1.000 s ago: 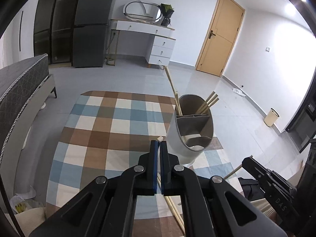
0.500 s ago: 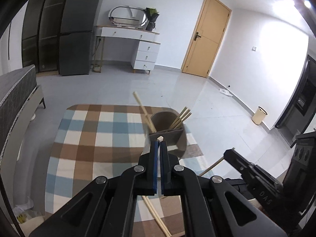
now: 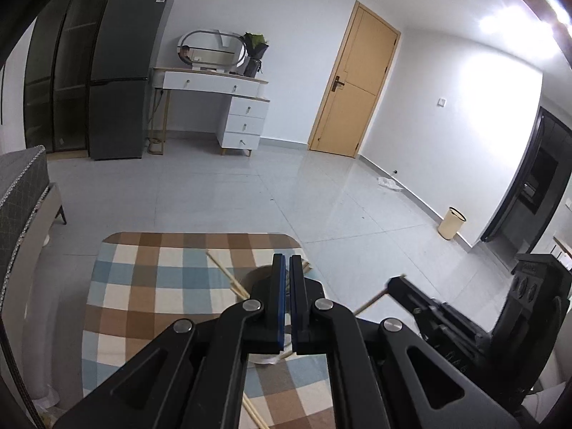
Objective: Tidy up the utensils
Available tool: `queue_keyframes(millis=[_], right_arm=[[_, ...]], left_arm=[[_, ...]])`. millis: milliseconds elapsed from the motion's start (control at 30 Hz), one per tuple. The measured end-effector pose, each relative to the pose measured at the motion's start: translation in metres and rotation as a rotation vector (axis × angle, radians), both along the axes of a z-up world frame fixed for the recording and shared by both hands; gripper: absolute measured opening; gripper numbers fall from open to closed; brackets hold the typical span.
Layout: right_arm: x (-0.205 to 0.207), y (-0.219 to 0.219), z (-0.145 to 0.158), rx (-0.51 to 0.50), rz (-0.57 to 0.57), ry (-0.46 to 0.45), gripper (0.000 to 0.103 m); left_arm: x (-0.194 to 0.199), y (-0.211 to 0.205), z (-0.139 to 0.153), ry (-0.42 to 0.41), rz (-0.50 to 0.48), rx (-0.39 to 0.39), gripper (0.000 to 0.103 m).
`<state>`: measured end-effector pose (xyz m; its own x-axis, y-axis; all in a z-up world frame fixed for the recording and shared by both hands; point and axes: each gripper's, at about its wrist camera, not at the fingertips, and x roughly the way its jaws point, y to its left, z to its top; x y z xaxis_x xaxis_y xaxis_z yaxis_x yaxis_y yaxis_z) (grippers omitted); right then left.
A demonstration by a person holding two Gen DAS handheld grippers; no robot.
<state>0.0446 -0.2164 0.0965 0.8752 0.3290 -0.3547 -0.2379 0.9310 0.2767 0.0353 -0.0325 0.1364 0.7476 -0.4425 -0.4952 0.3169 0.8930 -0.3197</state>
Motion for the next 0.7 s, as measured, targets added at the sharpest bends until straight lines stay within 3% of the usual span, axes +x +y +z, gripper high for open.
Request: queue_keyframes(millis=[67,100,133,167,200,267,367,467,700], right_arm=[[0.002,-0.003,-0.004,-0.002,-0.005,0.0,0.004],[0.004,-0.005,-0.008,-0.001,-0.01,0.004,0.004],[0.003,-0.007,-0.011,0.0,-0.015,0.009,0.004],[0.006,-0.011,-0.019,0.005,-0.022,0.024,0.004],[0.008,-0.014,-0.026,0.01,-0.026,0.042,0.004],[0.012,-0.021,-0.039,0.021,-0.038,0.072,0.004],[0.014,-0.033,-0.059,0.026,-0.058,0.116,0.004],[0.014,-0.045,-0.065,0.03,-0.077,0.13,0.004],[0.008,-0.076,-0.071,0.054,-0.141,0.143,0.004]], left_arm=[[0.006,0.003,-0.015,0.021,-0.018,0.02,0.0],[0.011,0.004,-0.028,0.055,-0.015,0.044,0.007],[0.014,0.004,-0.038,0.084,-0.012,0.061,0.016],[0.019,0.006,-0.053,0.122,-0.007,0.073,0.037],[0.023,0.008,-0.069,0.155,0.0,0.065,0.049],[0.03,0.01,-0.097,0.216,-0.008,0.038,0.051],[0.043,0.0,-0.143,0.353,-0.042,0.078,0.051],[0.042,-0.02,-0.17,0.415,-0.111,0.154,0.051],[0.022,-0.085,-0.211,0.418,-0.342,0.346,0.054]])
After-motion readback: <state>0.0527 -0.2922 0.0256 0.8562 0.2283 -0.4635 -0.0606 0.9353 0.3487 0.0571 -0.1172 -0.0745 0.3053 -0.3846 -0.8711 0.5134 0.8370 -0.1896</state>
